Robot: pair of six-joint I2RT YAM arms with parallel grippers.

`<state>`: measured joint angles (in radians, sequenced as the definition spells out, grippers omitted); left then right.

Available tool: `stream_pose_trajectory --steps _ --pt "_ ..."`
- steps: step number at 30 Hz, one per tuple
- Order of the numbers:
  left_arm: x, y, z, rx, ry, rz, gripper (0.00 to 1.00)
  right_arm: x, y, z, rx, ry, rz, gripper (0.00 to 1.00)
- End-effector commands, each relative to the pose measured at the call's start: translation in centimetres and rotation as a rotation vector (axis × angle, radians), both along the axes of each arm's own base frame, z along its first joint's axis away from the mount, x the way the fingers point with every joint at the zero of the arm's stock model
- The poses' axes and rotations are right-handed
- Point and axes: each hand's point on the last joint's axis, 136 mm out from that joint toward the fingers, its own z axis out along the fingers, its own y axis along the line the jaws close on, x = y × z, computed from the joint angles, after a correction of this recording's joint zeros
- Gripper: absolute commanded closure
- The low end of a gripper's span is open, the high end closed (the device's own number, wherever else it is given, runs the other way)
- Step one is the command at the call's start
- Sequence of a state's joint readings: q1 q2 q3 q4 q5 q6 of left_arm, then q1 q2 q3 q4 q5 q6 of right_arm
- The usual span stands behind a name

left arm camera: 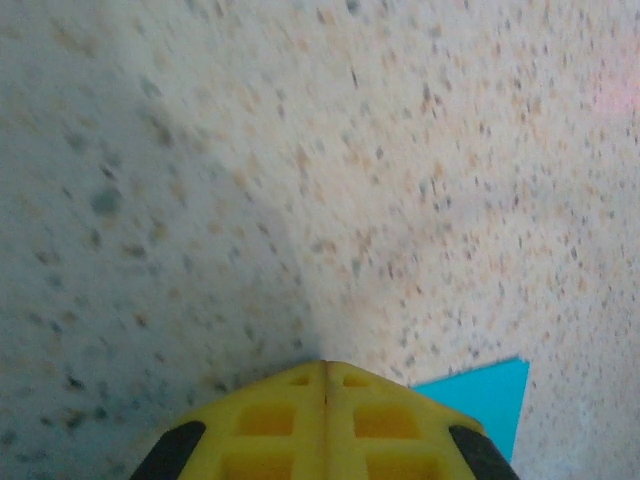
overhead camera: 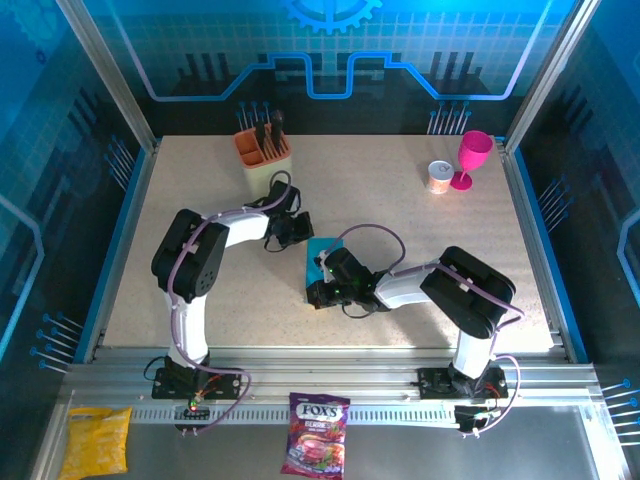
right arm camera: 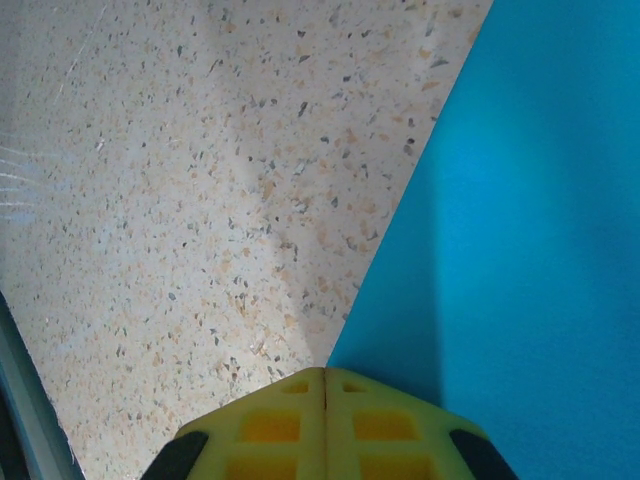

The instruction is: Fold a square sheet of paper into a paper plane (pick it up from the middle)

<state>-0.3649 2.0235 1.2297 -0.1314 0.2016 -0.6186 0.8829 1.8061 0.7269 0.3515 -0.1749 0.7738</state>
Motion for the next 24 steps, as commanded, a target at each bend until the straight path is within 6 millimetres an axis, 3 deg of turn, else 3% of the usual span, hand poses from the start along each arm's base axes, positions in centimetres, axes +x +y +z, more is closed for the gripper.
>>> stream_pose_trajectory --steps 1,7,12,16,18,20,24 --pt "2.8 3.4 -1.1 0.117 -0.045 0.077 1.00 -7.8 -7.4 -8.6 -0.355 0.284 0.042 1.00" --pt "4.3 2.7 1.4 0.099 -0.094 0.051 1.00 -6.5 -6.0 -6.7 -0.324 0.245 0.049 1.00" --pt "3.4 2.6 5.1 0.067 -0.153 0.033 1.00 -3.8 -3.4 -2.4 -0.241 0.164 0.061 1.00" --pt "1.1 2.7 7.8 0.028 -0.183 0.020 1.00 -1.3 -1.8 2.6 -0.152 0.084 0.051 0.99" --pt "-0.6 2.6 8.7 0.013 -0.195 0.001 0.99 -0.3 -1.6 5.4 -0.111 0.043 0.034 0.92" --pt "-2.5 2.5 9.2 0.017 -0.201 -0.015 0.96 0.5 -2.1 7.7 -0.082 0.013 0.004 0.83" --pt "-6.4 1.6 9.4 0.039 -0.208 -0.076 0.83 1.2 -4.7 9.7 -0.087 0.000 -0.079 0.65"
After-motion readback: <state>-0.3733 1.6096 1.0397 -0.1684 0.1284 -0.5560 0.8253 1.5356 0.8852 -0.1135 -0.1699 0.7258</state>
